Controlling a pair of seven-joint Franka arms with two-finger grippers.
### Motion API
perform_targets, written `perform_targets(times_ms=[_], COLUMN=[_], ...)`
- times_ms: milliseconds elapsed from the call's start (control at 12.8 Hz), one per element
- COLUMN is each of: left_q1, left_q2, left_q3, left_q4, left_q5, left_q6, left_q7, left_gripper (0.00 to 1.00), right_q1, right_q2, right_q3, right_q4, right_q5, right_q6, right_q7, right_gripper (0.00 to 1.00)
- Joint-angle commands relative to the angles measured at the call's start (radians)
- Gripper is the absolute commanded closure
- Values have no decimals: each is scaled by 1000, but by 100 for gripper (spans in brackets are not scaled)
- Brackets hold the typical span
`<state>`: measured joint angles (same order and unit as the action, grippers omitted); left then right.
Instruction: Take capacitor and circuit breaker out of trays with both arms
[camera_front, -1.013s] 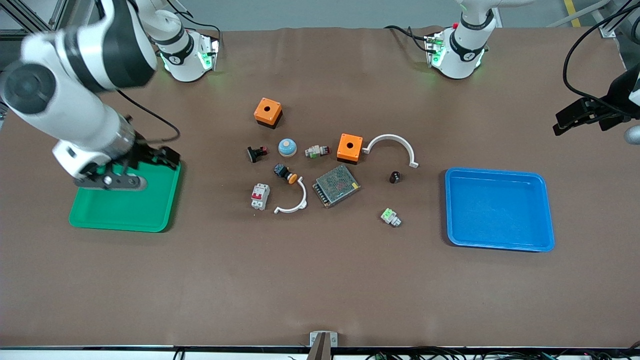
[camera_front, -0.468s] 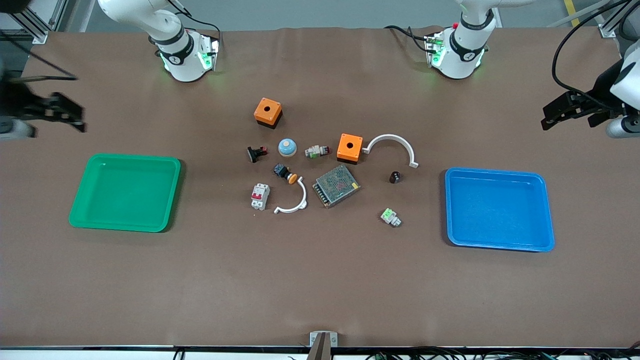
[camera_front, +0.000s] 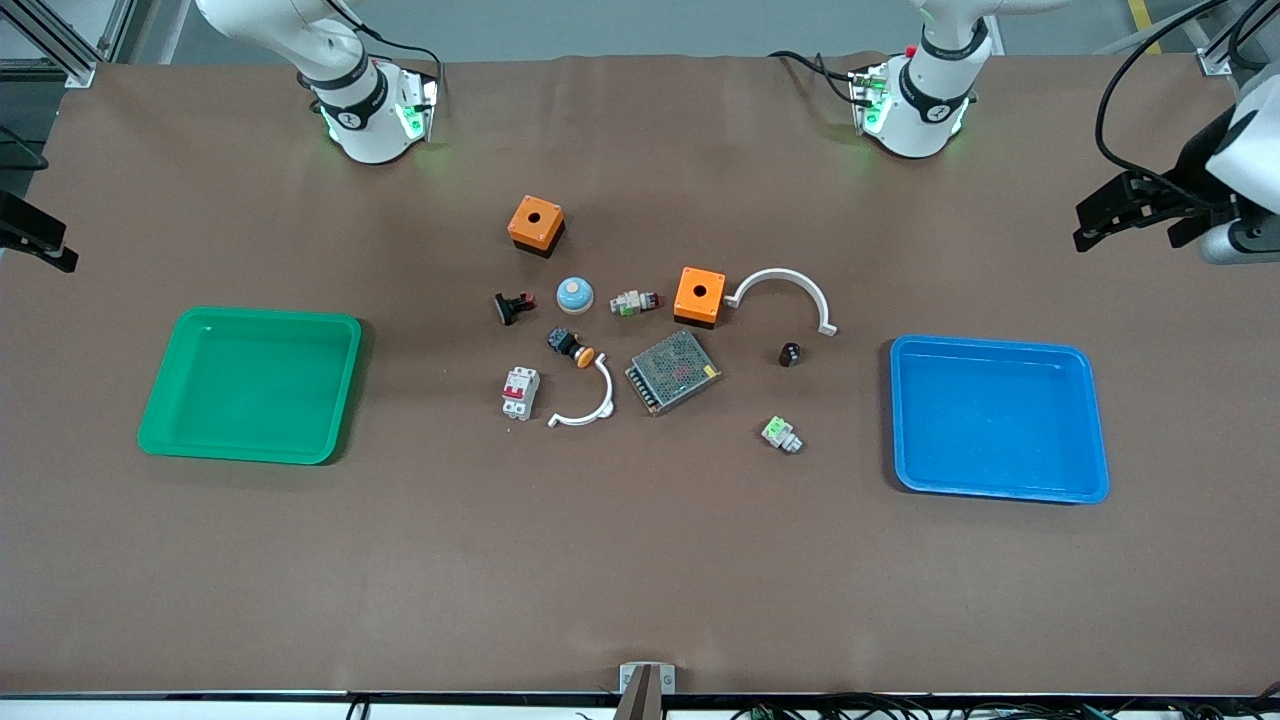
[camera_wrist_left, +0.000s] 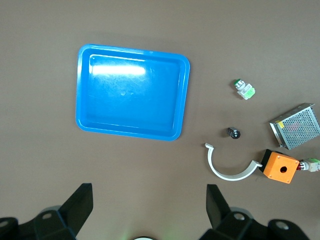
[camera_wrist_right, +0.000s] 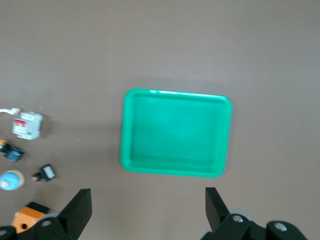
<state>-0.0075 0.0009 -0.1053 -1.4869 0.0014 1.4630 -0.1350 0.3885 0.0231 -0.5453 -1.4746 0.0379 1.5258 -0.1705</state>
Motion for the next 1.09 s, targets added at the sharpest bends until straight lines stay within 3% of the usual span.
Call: perform_targets(times_ms=[0, 468, 545, 779, 1013], left_q1=[-2, 4, 4, 4, 6], left_q2=[-27, -33, -35, -39, -44], left_q3=[-8, -16, -16, -16, -16], left_q4=[-24, -33, -33, -33, -32], left_q5=[-8, -4, -4, -4, -3], left_q6=[-6, -6, -6, -6, -6], left_q7=[3, 3, 3, 3, 5], left_gripper=[0, 0, 0, 0, 0], right_q1=[-31, -39, -72, -224, -305], right_q2=[0, 9, 14, 17, 23], right_q3=[16, 19, 39, 197, 263], right_q4=[7, 7, 7, 11, 27], right_q5=[66, 63, 69, 66, 71], right_q6=[22, 39, 39, 45, 43], right_q7=[-1, 2, 3, 2, -1], right_gripper=[0, 0, 0, 0, 0])
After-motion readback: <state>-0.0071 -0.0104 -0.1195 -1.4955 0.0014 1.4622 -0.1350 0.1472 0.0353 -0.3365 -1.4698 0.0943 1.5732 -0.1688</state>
